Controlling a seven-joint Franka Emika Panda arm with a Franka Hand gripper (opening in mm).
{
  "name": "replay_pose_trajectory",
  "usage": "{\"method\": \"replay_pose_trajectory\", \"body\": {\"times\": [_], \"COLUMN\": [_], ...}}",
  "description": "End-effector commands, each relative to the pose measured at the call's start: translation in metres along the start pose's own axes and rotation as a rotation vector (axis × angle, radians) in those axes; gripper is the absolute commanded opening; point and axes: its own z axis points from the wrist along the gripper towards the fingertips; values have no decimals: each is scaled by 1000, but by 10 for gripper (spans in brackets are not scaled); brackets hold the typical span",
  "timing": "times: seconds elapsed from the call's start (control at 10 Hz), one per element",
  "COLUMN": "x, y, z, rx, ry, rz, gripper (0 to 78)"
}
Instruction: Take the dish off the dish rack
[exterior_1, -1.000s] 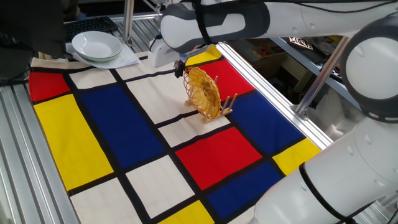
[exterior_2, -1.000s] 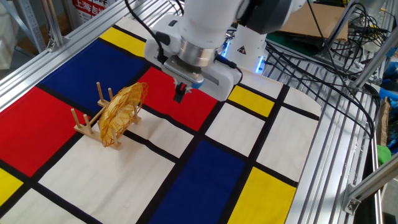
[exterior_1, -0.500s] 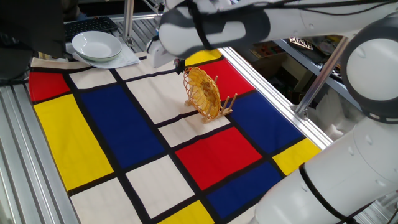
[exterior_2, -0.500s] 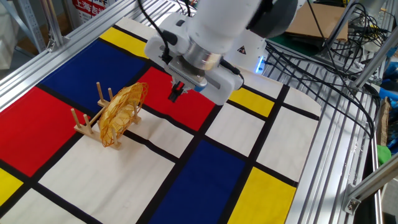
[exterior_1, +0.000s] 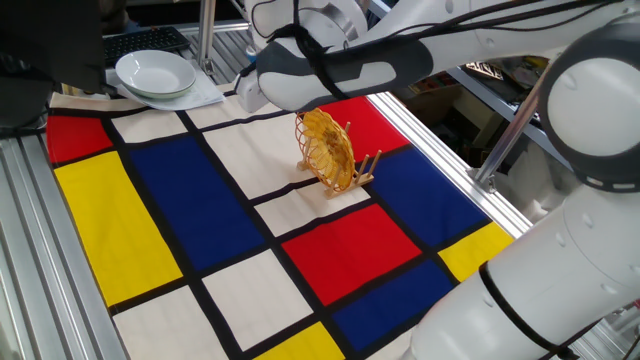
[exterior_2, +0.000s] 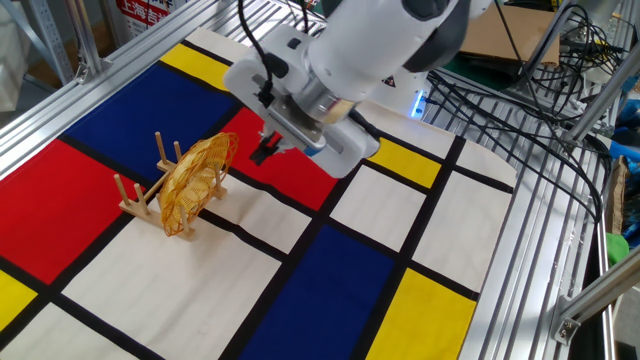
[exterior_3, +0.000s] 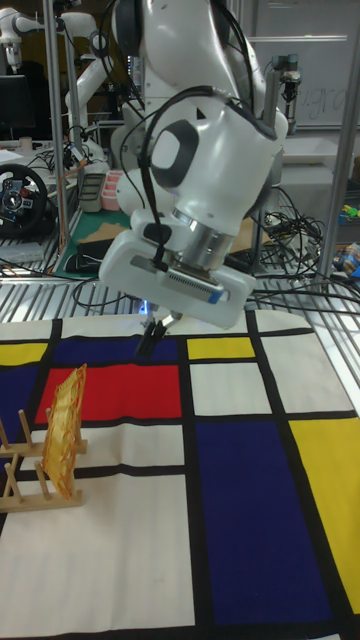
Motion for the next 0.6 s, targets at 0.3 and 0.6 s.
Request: {"method": "replay_pose_trajectory", "body": {"times": [0.3,0.6], "x": [-2,-7], "y": [-3,-6], "z": [11,17], "rx": [14,27], "ry": [-32,-34], "rz": [21,35], "gripper": [0,0]}}
